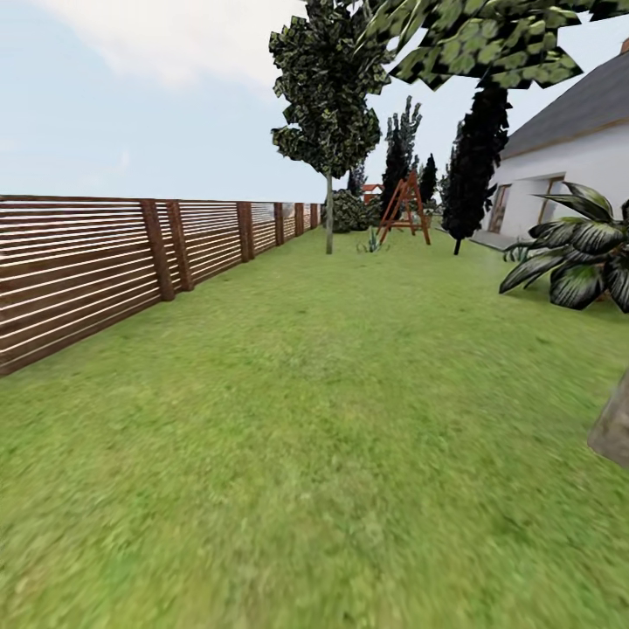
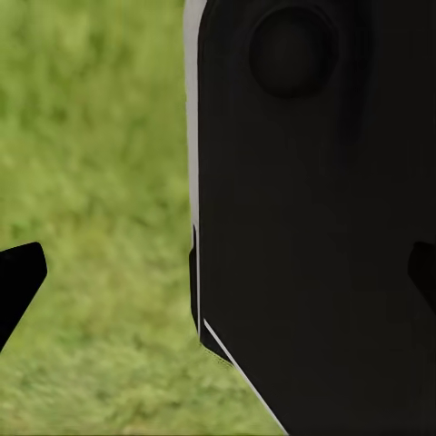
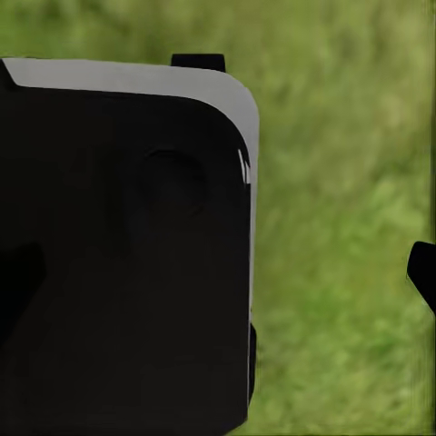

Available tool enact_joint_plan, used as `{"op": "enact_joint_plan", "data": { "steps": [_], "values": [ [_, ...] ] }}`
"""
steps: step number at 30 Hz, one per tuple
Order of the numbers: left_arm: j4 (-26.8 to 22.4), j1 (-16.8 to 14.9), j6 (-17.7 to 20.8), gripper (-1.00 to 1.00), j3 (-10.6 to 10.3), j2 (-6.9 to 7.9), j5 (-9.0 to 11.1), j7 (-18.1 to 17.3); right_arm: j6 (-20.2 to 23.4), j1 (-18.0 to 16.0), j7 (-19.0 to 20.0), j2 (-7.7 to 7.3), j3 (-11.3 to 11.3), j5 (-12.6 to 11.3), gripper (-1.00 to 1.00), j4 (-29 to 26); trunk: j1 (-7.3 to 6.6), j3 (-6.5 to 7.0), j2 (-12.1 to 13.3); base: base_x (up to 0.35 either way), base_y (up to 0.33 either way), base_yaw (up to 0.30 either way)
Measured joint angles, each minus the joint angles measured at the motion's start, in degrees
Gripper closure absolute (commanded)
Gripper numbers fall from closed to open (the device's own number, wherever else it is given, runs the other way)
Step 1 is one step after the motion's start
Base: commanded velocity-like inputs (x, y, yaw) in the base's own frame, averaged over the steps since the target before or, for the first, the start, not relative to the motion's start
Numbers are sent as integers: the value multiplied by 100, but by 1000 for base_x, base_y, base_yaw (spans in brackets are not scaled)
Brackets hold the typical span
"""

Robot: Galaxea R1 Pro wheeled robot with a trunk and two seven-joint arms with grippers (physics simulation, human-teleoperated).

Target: Take the three Easter eggs out of the wicker basket on the lawn in the garden, then place them on the lawn next to a single tree (choose any tree) so that all three eggs are next to the same tree and none are left in the basket.

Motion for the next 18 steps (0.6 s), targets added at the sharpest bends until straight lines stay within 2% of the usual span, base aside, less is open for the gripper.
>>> {"op": "enact_joint_plan", "data": {
  "steps": [4, 18],
  "values": [
    [0, 0, 0, -100, 0, 3, 0, 0, 0, 0, 2, -6, 0, 19, -100, 0, 0, 0, 0, 330, 0, 76],
    [0, 0, 0, -100, 0, 0, 0, 0, 0, 0, 7, -8, 1, 34, -100, 0, 0, 0, 0, 330, 0, 2]
  ]
}}
